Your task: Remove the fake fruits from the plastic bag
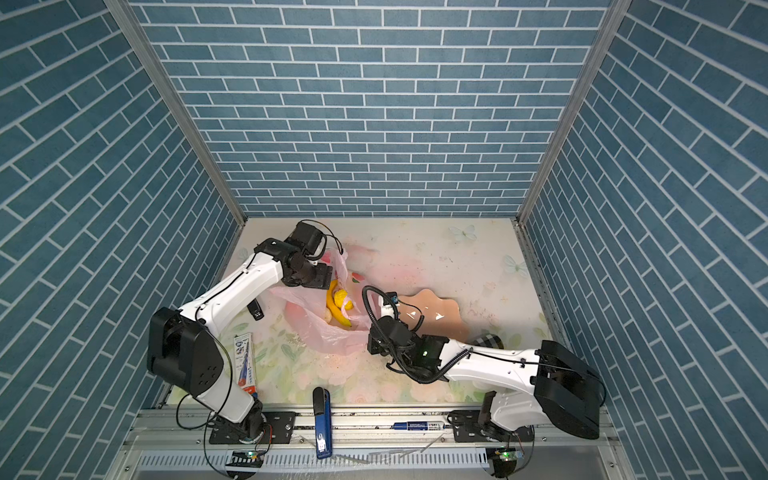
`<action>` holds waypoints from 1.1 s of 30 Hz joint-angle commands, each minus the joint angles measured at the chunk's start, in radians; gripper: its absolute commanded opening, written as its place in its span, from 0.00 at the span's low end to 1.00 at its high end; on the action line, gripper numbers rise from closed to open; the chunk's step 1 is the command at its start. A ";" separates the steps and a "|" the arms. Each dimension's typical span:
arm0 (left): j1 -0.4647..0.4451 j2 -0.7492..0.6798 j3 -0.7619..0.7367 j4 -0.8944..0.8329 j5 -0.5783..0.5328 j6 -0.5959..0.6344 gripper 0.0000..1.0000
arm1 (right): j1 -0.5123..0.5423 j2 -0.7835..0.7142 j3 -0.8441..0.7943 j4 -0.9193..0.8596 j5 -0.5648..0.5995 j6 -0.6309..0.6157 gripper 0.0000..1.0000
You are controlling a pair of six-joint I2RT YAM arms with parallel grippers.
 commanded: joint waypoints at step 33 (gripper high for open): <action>0.009 -0.781 -0.616 -0.078 0.151 -0.360 0.13 | -0.112 -0.037 -0.057 -0.047 -0.154 -0.069 0.21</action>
